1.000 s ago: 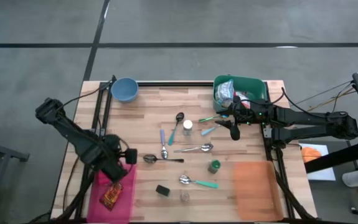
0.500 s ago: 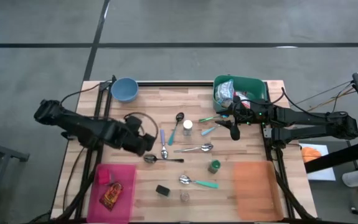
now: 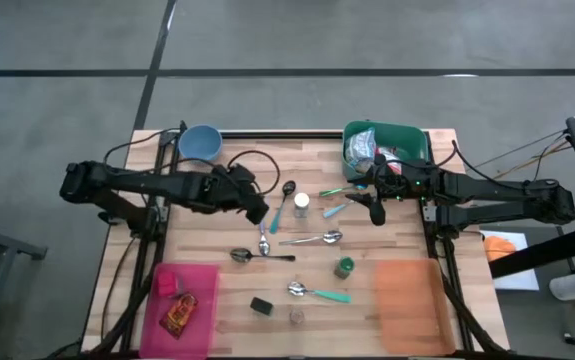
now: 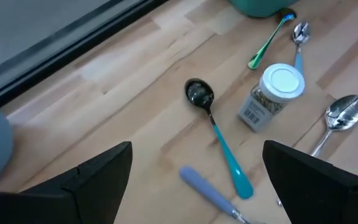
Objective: Pick & Place Food Item
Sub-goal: Put the white seasoning bottle into the pink bin
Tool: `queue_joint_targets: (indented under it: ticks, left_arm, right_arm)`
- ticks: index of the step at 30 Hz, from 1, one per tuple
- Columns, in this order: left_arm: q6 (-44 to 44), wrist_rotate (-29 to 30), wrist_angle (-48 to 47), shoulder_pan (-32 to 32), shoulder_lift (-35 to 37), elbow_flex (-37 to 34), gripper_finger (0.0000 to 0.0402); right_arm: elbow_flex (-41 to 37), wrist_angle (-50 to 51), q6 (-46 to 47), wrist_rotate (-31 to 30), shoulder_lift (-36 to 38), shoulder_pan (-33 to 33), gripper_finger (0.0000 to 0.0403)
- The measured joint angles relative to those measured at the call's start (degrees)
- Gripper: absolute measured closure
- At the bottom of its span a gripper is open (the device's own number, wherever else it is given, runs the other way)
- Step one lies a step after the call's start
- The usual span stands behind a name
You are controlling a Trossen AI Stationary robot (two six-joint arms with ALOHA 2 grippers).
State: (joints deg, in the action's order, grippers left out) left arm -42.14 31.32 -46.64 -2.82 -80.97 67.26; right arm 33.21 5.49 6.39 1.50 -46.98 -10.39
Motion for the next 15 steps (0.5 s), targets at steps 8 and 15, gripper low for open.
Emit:
queue_joint_targets:
  ticks: [8,15]
  left_arm:
    - [11.1,-2.4,9.8,1.3,-4.3,0.0,0.0041]
    - [17.8,2.8,24.2,1.1,-10.3,0.0,0.0041]
  right_arm:
    - [0.0,0.0,0.0,0.0,0.0,0.0,0.0189]
    - [0.0,0.0,0.0,0.0,0.0,0.0,0.0189]
